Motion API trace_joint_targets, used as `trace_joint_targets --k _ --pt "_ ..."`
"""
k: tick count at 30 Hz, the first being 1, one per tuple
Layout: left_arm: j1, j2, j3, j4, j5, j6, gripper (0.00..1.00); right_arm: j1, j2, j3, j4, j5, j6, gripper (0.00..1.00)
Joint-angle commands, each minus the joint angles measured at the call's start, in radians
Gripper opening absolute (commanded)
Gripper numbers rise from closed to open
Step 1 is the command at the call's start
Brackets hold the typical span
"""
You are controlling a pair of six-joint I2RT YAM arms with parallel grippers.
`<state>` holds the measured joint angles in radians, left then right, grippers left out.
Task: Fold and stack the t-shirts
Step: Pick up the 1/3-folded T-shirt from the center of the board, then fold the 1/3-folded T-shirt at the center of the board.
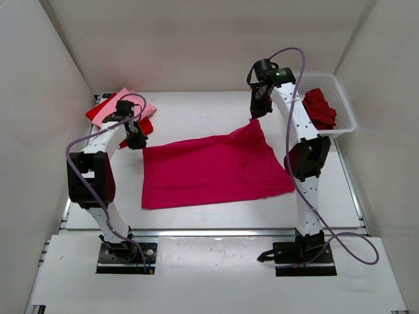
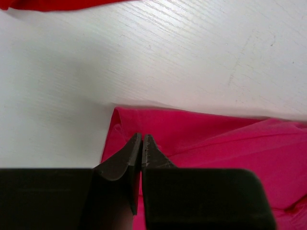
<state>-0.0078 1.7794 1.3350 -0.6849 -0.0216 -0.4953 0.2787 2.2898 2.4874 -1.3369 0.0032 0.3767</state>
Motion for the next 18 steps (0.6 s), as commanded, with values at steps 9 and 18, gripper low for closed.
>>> trace_joint_targets --k 9,18 --pt "-0.009 -0.075 0.012 -0.024 0.029 0.006 0.0 -0.085 -0.661 -1.021 0.691 -0.138 0.018 0.0" --pt "-0.017 -0.067 0.009 -0.007 0.023 0.015 0.0 -0.09 -0.514 -1.022 0.772 -0.166 -0.093 0.0"
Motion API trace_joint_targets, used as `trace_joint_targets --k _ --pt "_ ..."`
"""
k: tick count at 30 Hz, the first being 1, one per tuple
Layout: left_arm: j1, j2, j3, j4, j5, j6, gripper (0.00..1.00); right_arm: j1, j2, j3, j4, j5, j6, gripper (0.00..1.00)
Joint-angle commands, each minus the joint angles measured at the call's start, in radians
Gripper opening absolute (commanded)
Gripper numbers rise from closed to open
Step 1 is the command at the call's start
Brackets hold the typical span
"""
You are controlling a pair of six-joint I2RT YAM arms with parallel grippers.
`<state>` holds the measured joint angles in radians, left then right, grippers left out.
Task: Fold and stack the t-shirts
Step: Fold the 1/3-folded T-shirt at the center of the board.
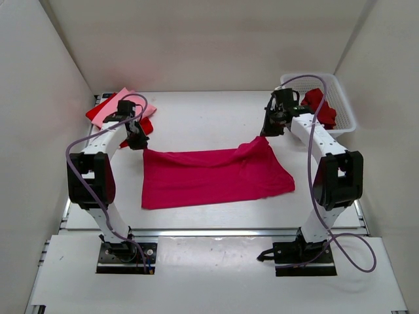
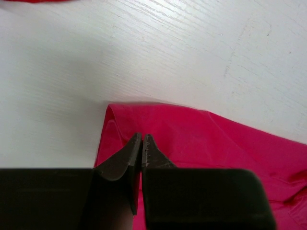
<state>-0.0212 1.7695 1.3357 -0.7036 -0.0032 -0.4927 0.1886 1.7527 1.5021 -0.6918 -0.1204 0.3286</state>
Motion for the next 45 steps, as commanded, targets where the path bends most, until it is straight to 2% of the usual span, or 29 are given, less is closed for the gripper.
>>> trace_joint_targets --k 1,4,9,15,21,28,38,45 --pt "-0.005 -0.058 -0.001 0.015 0.005 0.011 0.0 -0.005 0.025 -0.061 0.153 -0.044 -0.049 0.0" --pt "-0.006 -0.094 -0.052 0.039 0.005 -0.003 0.0 -0.026 0.028 -0.123 0.21 -0.085 -0.062 0.0" --pt "-0.016 -0.139 -0.118 0.073 0.005 -0.02 0.0 -0.048 0.012 -0.167 0.241 -0.072 -0.094 0.0" --pt "-0.013 -0.218 -0.167 0.084 0.014 -0.035 0.0 -0.087 -0.137 -0.25 0.212 -0.087 -0.123 0.0" --pt "0.007 -0.315 -0.277 0.09 0.031 -0.049 0.0 -0.116 -0.312 -0.422 0.215 -0.091 -0.112 0.0" --pt "0.001 -0.409 -0.404 0.102 0.008 -0.029 0.0 -0.147 -0.407 -0.554 0.216 -0.087 -0.099 0.0" --pt "0.006 -0.444 -0.452 0.066 -0.026 -0.023 0.01 -0.175 -0.545 -0.655 0.198 -0.088 -0.08 0.0" --pt "0.001 -0.392 -0.535 0.075 -0.052 -0.02 0.1 -0.15 -0.507 -0.74 0.201 -0.047 -0.056 0.03"
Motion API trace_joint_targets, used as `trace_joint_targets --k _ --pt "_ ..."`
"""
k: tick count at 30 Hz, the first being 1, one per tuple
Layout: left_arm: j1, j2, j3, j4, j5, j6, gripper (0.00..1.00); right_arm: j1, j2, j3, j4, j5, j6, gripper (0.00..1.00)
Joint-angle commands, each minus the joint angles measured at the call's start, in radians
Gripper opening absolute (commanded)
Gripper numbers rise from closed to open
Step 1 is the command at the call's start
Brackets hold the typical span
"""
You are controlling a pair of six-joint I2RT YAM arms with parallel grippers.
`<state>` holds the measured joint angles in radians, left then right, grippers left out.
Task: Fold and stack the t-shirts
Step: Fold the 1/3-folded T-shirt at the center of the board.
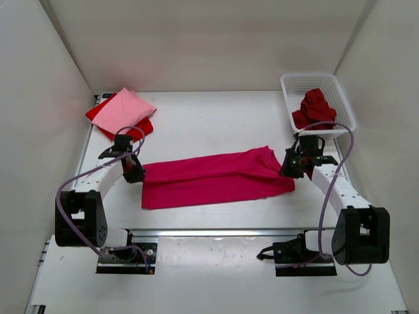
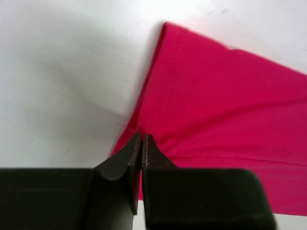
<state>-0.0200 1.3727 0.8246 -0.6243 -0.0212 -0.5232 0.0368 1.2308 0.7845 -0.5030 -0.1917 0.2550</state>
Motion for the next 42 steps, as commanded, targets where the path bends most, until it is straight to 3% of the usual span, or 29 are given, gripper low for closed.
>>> trace_joint_targets --k 1,5,8,11,16,18,22,26,33,38,42 --pt "0.005 0.011 -0.022 -0.008 -0.039 0.009 0.1 -0.003 0.007 -0.031 0.017 0.024 0.02 0.03" --pt "0.012 -0.006 -0.01 -0.04 -0.031 0.028 0.14 -0.002 -0.042 -0.039 -0.005 0.034 0.02 0.04" --pt "0.003 -0.008 -0.016 -0.032 -0.02 0.035 0.25 -0.002 -0.045 -0.044 -0.043 0.04 0.012 0.07" --pt "0.006 0.014 -0.012 -0.026 0.0 0.026 0.25 0.006 -0.062 -0.041 -0.08 0.078 0.0 0.08" --pt "0.005 0.025 0.025 -0.058 -0.003 0.025 0.32 0.031 -0.08 0.027 -0.172 0.101 -0.026 0.21" --pt "0.017 -0.003 0.033 -0.055 -0.014 0.031 0.33 0.099 -0.059 0.068 -0.18 0.081 -0.028 0.23" --pt "0.003 0.026 0.068 -0.055 -0.008 0.034 0.4 0.25 0.028 0.123 -0.103 0.041 0.033 0.23" --pt "0.012 0.075 0.073 -0.006 0.015 0.006 0.44 0.299 0.116 0.159 0.027 0.021 0.069 0.32" --pt "0.009 0.183 0.12 0.04 0.041 -0.02 0.44 0.255 0.301 0.272 0.07 -0.002 0.021 0.42" --pt "0.02 0.21 0.108 0.06 0.033 -0.038 0.42 0.278 0.372 0.288 0.061 0.009 0.013 0.42" --pt "0.018 0.224 0.108 0.064 0.024 -0.024 0.33 0.29 0.357 0.25 0.069 0.015 0.03 0.36"
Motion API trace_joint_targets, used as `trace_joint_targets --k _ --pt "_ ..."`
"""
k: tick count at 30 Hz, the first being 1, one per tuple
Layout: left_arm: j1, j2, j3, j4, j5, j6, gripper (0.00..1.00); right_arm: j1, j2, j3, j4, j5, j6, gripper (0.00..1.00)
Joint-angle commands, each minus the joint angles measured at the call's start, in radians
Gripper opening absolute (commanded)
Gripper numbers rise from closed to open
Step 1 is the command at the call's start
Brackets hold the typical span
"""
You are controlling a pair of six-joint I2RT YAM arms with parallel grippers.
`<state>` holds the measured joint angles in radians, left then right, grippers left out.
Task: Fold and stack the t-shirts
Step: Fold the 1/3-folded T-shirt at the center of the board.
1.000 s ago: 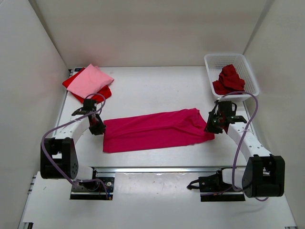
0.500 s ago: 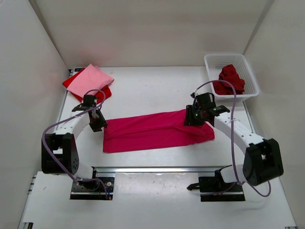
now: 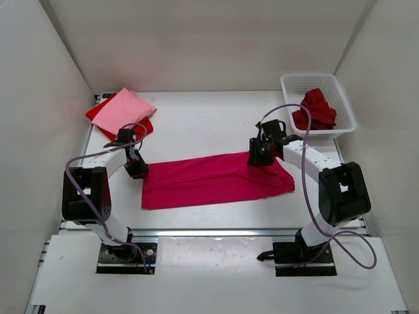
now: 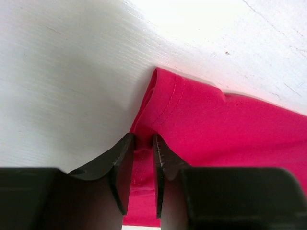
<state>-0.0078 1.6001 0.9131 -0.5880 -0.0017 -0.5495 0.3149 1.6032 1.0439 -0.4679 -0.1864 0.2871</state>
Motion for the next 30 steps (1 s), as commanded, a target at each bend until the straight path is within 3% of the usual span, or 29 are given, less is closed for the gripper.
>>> trace_joint_targets --k 1,7,11,13,19,25,26,30 --pt "0.008 0.001 0.024 0.028 0.011 0.003 0.33 0.019 -0.011 -0.012 0.031 0.018 -0.002 0.36" --pt "0.008 0.012 0.033 0.047 0.011 -0.006 0.31 0.047 0.003 -0.031 0.046 0.031 -0.005 0.33" --pt "0.0 0.02 0.05 0.042 0.009 -0.004 0.28 0.055 -0.003 -0.01 0.02 0.044 0.001 0.04" --pt "-0.001 0.02 0.052 0.045 0.014 -0.004 0.26 0.062 -0.015 0.004 0.006 0.048 0.003 0.0" --pt "0.006 0.027 0.058 0.045 0.016 -0.001 0.21 0.148 -0.084 -0.002 -0.119 0.067 0.037 0.0" --pt "0.005 0.032 0.075 0.034 0.014 0.01 0.21 0.234 -0.132 -0.113 -0.132 0.084 0.133 0.02" --pt "0.006 0.029 0.081 0.031 0.016 0.013 0.2 0.237 -0.134 -0.133 -0.127 0.071 0.15 0.04" --pt "0.006 0.029 0.092 0.025 0.009 0.016 0.21 0.242 -0.143 -0.128 -0.129 0.062 0.15 0.28"
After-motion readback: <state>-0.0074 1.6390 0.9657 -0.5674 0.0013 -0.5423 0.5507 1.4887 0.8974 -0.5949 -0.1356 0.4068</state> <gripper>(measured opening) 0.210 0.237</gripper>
